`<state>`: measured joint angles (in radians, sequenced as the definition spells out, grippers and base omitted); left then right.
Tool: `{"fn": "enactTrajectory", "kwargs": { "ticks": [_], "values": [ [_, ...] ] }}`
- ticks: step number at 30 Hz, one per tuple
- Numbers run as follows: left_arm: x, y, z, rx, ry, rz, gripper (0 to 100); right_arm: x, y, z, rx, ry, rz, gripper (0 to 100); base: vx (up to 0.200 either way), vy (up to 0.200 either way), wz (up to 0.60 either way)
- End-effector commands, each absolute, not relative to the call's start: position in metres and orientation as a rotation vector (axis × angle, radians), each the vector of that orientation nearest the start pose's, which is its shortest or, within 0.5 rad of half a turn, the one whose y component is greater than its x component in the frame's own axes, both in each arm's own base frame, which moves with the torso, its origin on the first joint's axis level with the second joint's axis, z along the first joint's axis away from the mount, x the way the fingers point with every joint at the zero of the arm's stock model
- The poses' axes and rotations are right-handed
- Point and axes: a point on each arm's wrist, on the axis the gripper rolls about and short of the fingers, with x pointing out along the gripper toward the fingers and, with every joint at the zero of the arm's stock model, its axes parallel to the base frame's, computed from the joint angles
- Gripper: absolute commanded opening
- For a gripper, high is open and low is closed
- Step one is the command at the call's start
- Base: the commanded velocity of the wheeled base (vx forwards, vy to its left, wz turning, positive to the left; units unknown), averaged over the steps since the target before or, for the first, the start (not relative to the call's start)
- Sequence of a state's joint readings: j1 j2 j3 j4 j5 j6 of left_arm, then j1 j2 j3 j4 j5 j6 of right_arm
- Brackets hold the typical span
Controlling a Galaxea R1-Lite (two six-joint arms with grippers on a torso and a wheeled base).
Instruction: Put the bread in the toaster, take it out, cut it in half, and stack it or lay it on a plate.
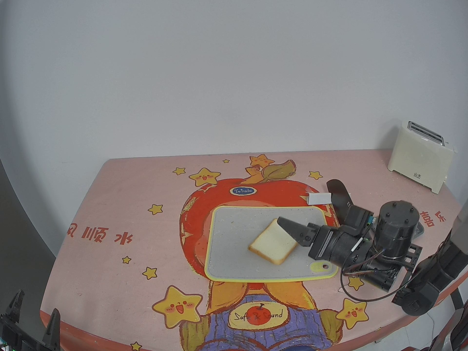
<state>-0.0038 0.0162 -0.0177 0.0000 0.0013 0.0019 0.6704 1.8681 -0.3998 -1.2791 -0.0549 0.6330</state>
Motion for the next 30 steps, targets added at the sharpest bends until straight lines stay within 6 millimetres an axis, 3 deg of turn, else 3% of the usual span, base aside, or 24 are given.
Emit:
{"fn": "enactTrajectory", "kwargs": {
  "ticks": [1, 7, 9, 14, 30],
  "values": [
    [-0.022, 0.000, 0.076, 0.003, 0.005, -0.003, 100, 0.221, 0.152, 0.154, 0.562, 0.163, 0.537, 100, 0.000, 0.000, 0.00],
    [-0.022, 0.000, 0.076, 0.002, 0.005, -0.002, 100, 0.217, 0.131, 0.181, 0.491, 0.067, 0.497, 100, 0.000, 0.000, 0.00],
    [-0.022, 0.000, 0.076, 0.003, 0.005, -0.003, 100, 0.220, 0.113, 0.186, 0.418, 0.039, 0.431, 100, 0.000, 0.000, 0.00],
    [-0.022, 0.000, 0.076, 0.002, 0.005, -0.002, 100, 0.231, 0.065, 0.173, 0.210, 0.082, 0.217, 100, 0.000, 0.000, 0.00],
    [-0.022, 0.000, 0.076, 0.002, 0.005, -0.005, 100, 0.202, 0.064, 0.149, 0.140, 0.373, 0.218, 100, 0.000, 0.000, 0.00]
  ]
}}
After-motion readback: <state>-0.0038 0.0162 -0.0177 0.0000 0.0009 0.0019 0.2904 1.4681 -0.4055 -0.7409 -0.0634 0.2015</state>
